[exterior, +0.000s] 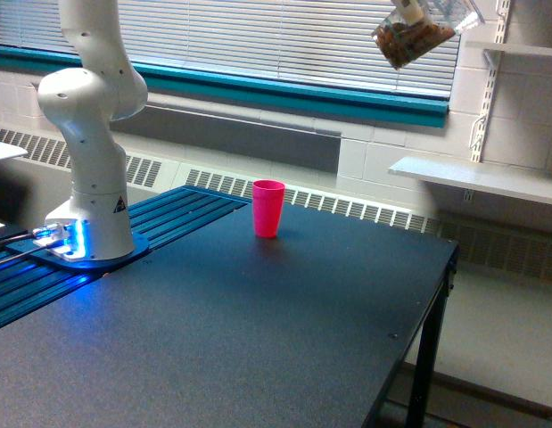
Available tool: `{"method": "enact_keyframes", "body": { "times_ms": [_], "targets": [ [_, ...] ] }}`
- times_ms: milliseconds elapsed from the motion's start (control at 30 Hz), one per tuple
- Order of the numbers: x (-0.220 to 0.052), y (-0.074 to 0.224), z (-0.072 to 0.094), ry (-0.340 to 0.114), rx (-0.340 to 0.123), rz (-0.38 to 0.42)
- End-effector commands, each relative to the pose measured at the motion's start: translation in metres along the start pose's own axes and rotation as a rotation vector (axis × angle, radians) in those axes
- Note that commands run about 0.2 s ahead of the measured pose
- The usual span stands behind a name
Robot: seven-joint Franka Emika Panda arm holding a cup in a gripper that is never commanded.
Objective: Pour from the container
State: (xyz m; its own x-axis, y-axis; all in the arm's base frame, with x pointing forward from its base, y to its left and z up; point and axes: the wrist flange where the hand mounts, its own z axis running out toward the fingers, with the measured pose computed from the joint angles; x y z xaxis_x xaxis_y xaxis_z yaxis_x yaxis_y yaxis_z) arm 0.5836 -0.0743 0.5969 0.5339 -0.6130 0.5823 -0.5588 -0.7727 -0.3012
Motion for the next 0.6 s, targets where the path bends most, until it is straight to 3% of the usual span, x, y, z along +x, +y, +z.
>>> {"method": "enact_keyframes", "body": {
  "times_ms": [33,300,600],
  "targets": [
    [-0.01,-0.02,-0.006,-0.005,0.016,0.069],
    [-0.056,-0.077,-0.023,-0.035,0.076,0.029],
    [-0.082,-0.083,-0.035,-0.037,0.054,0.026]
  ]
}}
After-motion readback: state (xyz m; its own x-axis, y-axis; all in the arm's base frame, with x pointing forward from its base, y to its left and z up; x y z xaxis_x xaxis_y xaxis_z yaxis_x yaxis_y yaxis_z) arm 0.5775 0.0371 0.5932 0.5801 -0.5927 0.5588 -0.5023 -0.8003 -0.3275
